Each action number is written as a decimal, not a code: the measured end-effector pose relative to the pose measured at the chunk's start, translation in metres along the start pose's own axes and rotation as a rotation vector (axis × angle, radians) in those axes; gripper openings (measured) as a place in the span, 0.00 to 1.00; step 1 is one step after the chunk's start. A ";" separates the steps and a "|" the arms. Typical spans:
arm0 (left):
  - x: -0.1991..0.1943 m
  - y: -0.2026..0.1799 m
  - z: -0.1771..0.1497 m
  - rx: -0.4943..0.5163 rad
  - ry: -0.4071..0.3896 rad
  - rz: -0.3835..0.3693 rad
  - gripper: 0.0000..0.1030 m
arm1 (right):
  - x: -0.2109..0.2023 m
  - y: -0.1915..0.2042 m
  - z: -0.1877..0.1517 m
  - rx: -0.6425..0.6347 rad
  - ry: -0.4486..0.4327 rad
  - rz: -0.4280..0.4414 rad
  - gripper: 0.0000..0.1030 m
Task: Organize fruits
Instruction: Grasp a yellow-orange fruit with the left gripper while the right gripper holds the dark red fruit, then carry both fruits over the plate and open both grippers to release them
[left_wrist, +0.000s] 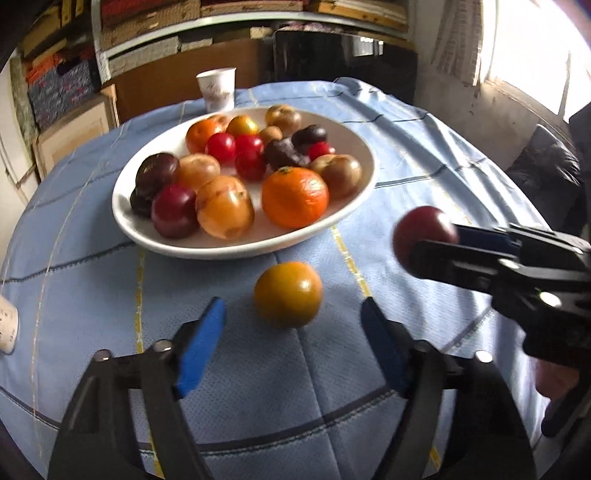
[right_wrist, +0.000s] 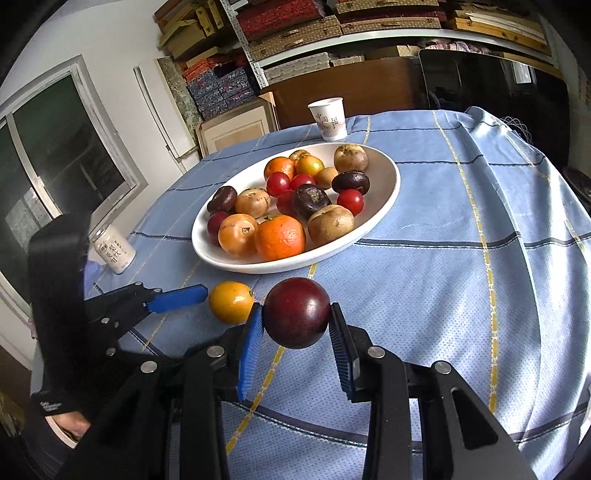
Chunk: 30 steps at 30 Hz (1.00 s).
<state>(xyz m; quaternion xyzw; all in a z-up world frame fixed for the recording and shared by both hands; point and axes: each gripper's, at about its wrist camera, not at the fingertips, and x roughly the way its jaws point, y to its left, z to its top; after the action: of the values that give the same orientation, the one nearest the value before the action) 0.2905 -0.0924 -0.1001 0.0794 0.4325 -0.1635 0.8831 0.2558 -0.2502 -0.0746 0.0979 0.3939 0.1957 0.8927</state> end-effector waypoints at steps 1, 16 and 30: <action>0.001 0.002 0.001 -0.012 -0.001 0.004 0.69 | 0.000 0.000 0.000 0.000 0.002 0.003 0.35; 0.009 0.001 0.003 -0.016 0.024 -0.003 0.36 | 0.005 0.002 -0.002 -0.013 0.018 -0.004 0.36; -0.046 -0.001 -0.002 0.008 -0.092 -0.070 0.36 | -0.007 0.009 0.003 -0.055 -0.049 0.065 0.35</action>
<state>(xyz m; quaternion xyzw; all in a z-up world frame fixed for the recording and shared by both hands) 0.2622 -0.0824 -0.0653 0.0603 0.3935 -0.1995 0.8954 0.2512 -0.2456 -0.0648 0.0908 0.3630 0.2328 0.8977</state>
